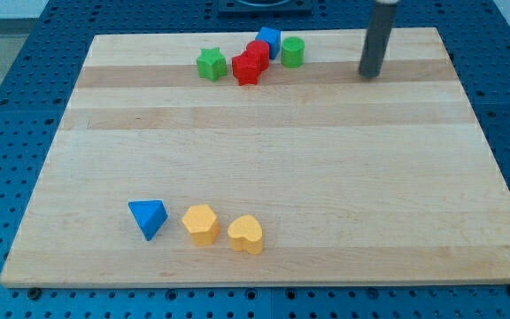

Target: Point your arm at yellow hexagon

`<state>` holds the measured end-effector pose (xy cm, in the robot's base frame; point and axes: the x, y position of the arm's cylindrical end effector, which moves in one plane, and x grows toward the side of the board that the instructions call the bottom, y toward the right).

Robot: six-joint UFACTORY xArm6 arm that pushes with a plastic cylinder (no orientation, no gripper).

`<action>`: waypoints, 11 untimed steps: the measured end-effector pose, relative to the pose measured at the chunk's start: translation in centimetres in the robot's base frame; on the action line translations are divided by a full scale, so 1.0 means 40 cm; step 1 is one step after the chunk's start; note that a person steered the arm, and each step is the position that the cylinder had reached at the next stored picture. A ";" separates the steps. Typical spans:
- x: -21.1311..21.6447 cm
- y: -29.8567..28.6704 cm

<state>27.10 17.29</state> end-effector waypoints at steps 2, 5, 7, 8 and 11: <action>-0.198 -0.198; -0.090 -0.438; -0.173 -0.631; -0.174 -0.803; 0.081 -0.833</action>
